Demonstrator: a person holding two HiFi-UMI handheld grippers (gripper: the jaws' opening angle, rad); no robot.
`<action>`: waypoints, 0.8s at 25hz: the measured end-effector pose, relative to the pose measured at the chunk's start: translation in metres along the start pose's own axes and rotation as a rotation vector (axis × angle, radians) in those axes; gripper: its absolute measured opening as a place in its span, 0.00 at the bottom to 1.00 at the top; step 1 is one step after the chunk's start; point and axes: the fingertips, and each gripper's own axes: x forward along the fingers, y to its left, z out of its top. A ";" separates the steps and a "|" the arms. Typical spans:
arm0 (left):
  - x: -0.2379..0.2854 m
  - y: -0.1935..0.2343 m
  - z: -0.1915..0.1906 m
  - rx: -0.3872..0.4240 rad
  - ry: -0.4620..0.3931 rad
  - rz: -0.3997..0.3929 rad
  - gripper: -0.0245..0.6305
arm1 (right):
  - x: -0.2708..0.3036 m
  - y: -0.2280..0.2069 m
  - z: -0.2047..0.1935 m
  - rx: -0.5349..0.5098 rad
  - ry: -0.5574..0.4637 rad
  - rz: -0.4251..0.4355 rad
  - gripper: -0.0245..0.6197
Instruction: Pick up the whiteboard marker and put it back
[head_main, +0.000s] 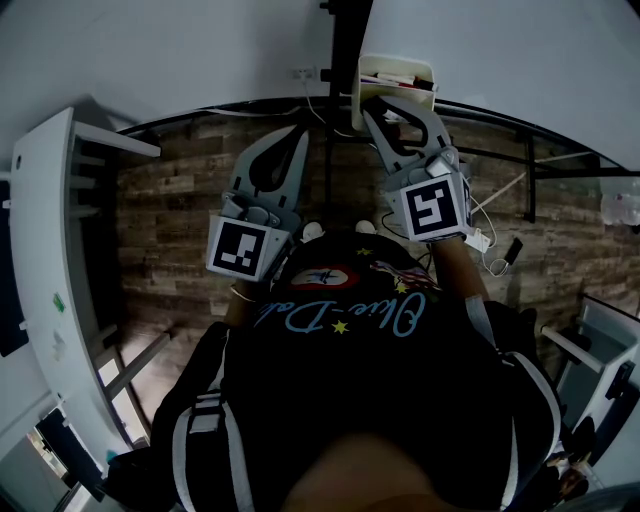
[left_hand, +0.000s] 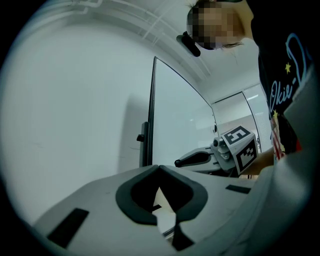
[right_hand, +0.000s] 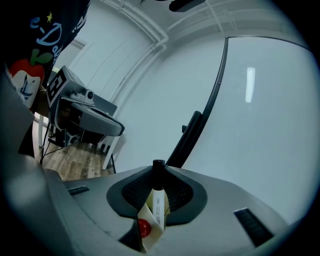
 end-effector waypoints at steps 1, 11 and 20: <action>0.000 -0.001 0.000 0.001 0.000 -0.001 0.04 | -0.002 -0.001 0.002 0.007 -0.009 -0.005 0.16; 0.003 -0.012 0.003 0.014 -0.001 -0.010 0.04 | -0.016 -0.013 0.015 0.077 -0.089 -0.030 0.15; 0.007 -0.019 0.005 0.026 0.006 -0.019 0.04 | -0.031 -0.027 0.025 0.165 -0.150 -0.040 0.15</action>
